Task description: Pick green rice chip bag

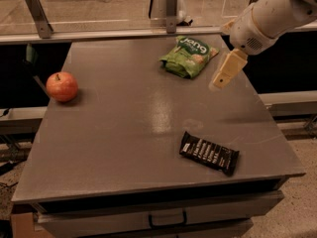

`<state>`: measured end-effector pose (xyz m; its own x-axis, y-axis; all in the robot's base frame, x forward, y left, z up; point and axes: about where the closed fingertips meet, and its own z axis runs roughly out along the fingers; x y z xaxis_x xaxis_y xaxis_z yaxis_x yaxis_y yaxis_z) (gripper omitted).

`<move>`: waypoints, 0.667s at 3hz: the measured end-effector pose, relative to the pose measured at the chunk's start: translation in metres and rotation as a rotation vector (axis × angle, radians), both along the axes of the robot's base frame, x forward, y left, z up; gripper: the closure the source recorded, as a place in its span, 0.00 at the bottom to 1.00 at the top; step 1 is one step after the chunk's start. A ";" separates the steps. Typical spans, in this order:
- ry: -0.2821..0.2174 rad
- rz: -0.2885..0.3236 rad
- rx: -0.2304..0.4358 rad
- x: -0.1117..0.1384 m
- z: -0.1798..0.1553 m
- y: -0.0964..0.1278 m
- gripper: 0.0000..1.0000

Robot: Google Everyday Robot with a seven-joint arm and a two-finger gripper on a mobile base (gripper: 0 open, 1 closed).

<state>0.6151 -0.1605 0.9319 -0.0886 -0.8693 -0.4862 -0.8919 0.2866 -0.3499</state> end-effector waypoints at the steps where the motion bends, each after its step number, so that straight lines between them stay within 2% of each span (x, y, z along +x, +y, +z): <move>1: 0.000 0.000 0.000 0.000 0.000 0.000 0.00; 2: -0.004 -0.020 -0.002 0.005 -0.003 0.005 0.00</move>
Offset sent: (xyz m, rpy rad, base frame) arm 0.0127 0.0087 -0.0048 -0.0040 -0.0135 -0.0556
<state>0.6202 -0.1558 0.9288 -0.1047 -0.8682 -0.4850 -0.8846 0.3041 -0.3536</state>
